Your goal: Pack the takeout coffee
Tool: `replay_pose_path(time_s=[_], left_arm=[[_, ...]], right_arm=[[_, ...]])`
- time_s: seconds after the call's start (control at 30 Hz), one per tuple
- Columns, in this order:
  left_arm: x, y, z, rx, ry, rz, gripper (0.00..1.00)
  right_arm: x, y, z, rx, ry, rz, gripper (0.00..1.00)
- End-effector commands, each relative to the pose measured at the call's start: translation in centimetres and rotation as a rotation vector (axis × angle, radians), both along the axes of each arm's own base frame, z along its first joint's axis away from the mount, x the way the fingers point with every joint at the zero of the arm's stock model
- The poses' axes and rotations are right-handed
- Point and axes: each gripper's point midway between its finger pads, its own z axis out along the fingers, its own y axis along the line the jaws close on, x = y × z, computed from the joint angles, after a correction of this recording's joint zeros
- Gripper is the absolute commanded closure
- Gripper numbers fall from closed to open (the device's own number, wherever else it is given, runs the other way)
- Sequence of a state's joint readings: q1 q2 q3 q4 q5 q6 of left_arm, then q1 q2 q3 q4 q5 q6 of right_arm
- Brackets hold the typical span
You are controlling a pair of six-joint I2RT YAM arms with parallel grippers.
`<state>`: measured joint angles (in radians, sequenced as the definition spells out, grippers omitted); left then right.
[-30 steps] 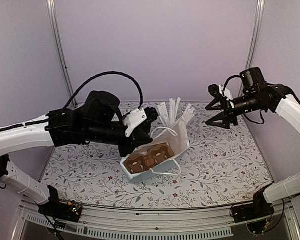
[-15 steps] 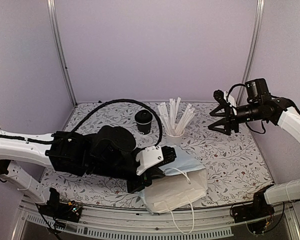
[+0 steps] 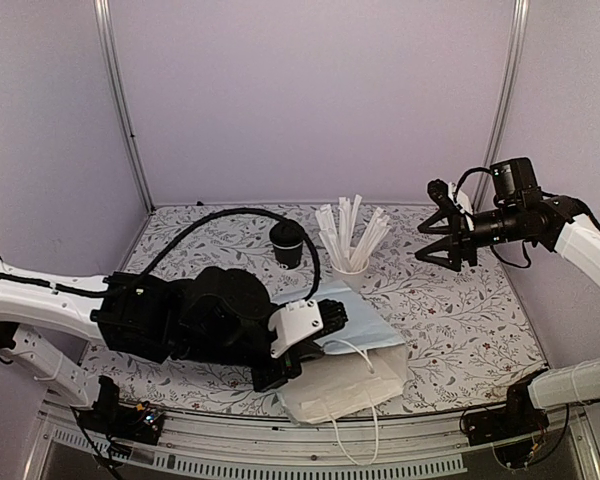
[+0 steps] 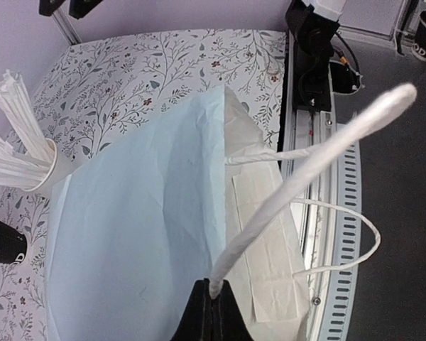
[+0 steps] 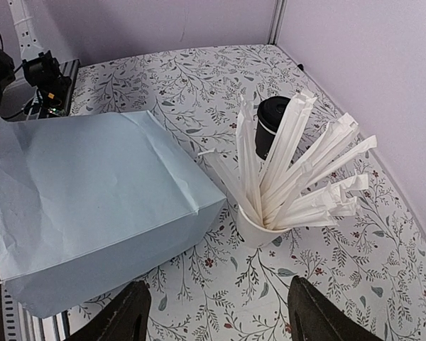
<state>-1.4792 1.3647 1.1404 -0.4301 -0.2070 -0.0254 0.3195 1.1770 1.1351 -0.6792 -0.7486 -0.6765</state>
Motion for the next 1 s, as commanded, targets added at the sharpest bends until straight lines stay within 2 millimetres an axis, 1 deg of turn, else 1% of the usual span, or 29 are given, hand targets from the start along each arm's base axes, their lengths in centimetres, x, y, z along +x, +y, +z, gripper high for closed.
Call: replay_pose_path(time_s=[0.0, 0.1, 0.17, 0.23, 0.33, 0.43, 0.53, 0.63, 0.7, 0.8, 0.9, 0.97], left_arm=[[1.0, 0.7, 4.1, -0.099, -0.038, 0.019, 1.00], [2.3, 1.9, 5.5, -0.120, -0.033, 0.049, 1.00], [3.4, 3.3, 6.2, -0.126, -0.023, 0.073, 1.00], [5.4, 4.9, 6.3, -0.115, -0.005, 0.119, 1.00], [8.0, 7.4, 5.8, -0.110, 0.036, 0.193, 1.00], [9.6, 9.7, 5.7, -0.139, 0.081, 0.245, 1.00], [10.3, 11.7, 6.0, -0.179, 0.101, 0.289, 1.00], [11.7, 14.4, 6.3, -0.216, 0.106, 0.384, 1.00], [12.6, 16.1, 6.0, -0.223, 0.125, 0.453, 1.00], [13.6, 18.6, 5.2, -0.216, 0.149, 0.557, 1.00], [14.9, 21.8, 4.3, -0.202, 0.138, 0.719, 1.00], [15.5, 23.8, 4.3, -0.199, 0.117, 0.816, 1.00]], right_arm=[[-0.5, 0.1, 1.0, 0.028, -0.018, 0.014, 0.31], [-0.5, 0.0, 1.2, 0.029, -0.024, 0.013, 0.31], [-0.4, 0.0, 1.2, 0.027, -0.027, 0.010, 0.31], [-0.2, 0.1, 1.2, 0.027, -0.030, 0.008, 0.31], [0.0, 0.1, 1.2, 0.028, -0.027, 0.008, 0.31], [0.2, 0.2, 1.4, 0.030, -0.025, 0.011, 0.31], [0.4, 0.4, 1.5, 0.031, -0.020, 0.016, 0.31], [0.6, 0.6, 1.5, 0.029, -0.018, 0.026, 0.31], [0.7, 0.9, 1.7, 0.026, -0.017, 0.042, 0.32], [0.7, 2.0, 1.4, -0.007, -0.016, 0.071, 0.33], [0.6, 3.2, 1.2, -0.033, -0.030, 0.097, 0.33], [0.5, 3.8, 1.1, -0.037, -0.033, 0.112, 0.33]])
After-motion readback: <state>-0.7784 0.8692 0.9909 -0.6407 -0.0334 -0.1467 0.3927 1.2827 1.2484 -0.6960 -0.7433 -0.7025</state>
